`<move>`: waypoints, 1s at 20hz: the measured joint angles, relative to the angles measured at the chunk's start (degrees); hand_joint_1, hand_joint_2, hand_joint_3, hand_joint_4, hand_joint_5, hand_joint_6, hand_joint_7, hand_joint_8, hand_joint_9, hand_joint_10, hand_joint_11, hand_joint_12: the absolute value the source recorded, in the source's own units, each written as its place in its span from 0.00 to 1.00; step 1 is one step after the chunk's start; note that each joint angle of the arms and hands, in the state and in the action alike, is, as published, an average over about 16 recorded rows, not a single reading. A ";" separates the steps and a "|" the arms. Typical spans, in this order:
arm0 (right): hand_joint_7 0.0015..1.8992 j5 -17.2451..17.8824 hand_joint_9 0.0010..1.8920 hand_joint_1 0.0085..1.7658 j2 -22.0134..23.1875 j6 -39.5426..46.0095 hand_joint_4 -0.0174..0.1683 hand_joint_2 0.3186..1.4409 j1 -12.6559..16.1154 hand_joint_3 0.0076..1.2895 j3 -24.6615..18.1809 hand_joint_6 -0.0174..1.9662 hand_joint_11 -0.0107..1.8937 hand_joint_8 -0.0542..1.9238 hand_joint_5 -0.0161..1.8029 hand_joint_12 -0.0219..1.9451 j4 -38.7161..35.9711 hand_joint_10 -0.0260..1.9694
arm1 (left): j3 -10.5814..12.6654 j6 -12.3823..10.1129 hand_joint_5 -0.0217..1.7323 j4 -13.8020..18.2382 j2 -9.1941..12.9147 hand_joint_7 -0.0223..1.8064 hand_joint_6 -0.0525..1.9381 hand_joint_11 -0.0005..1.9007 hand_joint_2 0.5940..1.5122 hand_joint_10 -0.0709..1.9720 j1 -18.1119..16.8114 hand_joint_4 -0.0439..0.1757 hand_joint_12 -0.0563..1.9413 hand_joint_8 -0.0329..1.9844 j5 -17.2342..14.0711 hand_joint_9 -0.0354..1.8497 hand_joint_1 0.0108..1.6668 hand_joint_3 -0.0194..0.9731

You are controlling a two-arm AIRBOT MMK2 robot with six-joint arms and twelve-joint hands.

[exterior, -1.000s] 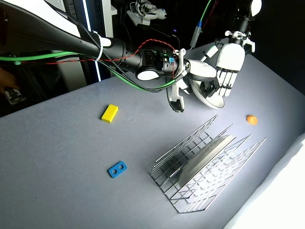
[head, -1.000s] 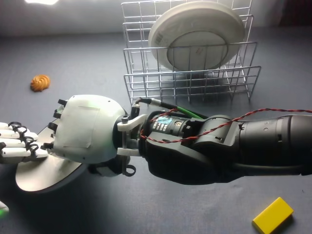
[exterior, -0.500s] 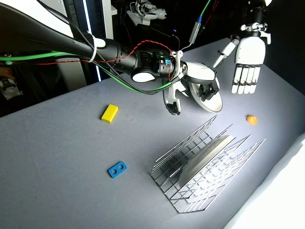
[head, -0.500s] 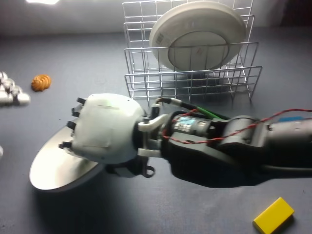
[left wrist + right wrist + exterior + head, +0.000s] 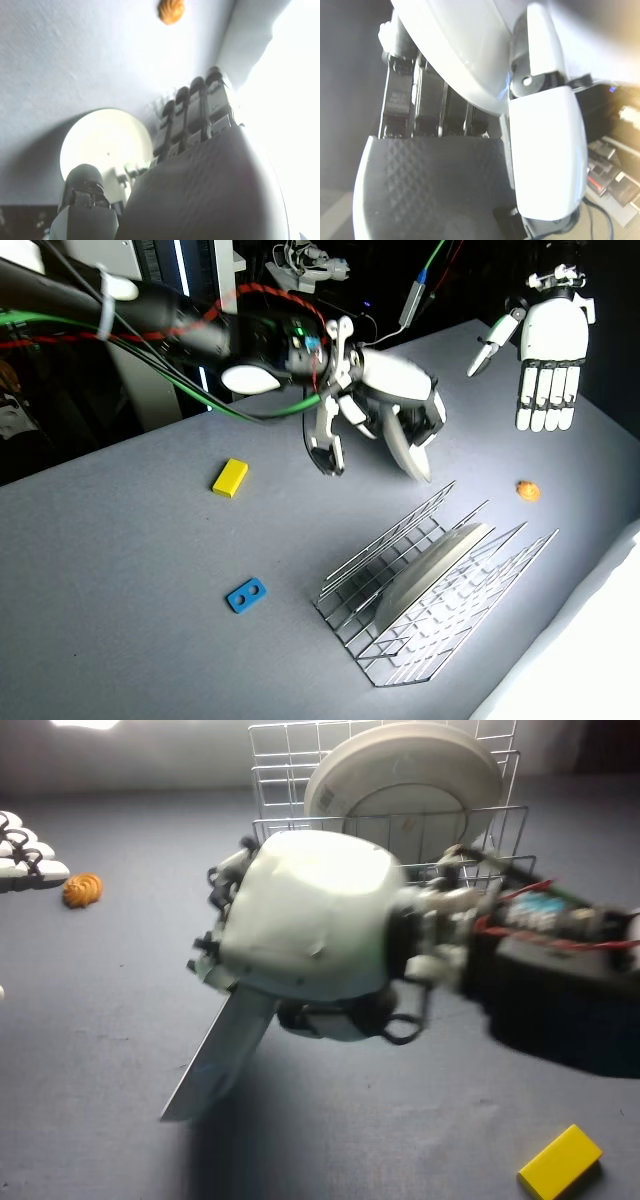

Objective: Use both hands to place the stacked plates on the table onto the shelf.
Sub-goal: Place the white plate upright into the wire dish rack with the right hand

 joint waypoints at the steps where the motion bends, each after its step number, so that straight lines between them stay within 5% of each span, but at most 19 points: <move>1: 0.54 -0.06 0.56 0.66 1.74 0.40 0.10 0.62 0.74 0.00 -1.46 0.48 0.35 0.52 0.50 0.69 0.27 0.26 | 0.14 0.00 0.03 0.53 0.06 0.04 0.03 0.01 0.56 0.04 -0.31 0.20 0.03 0.02 -0.80 0.03 0.00 0.04; 10: 0.54 -2.13 0.55 0.67 14.07 3.60 0.12 0.62 9.35 0.00 -9.60 0.53 0.35 0.53 0.51 0.70 9.52 0.28 | 1.65 0.09 0.03 6.56 0.11 0.04 0.03 0.01 0.55 0.04 -1.74 0.20 0.03 0.02 -9.20 0.03 0.00 0.04; 20: 0.53 -5.14 0.54 0.67 18.37 7.59 0.12 0.64 16.27 0.00 -6.32 0.54 0.35 0.54 0.49 0.71 28.12 0.29 | 1.90 0.58 0.03 13.59 0.01 0.03 0.03 0.01 0.55 0.04 -5.09 0.20 0.03 0.02 -21.36 0.03 0.00 0.04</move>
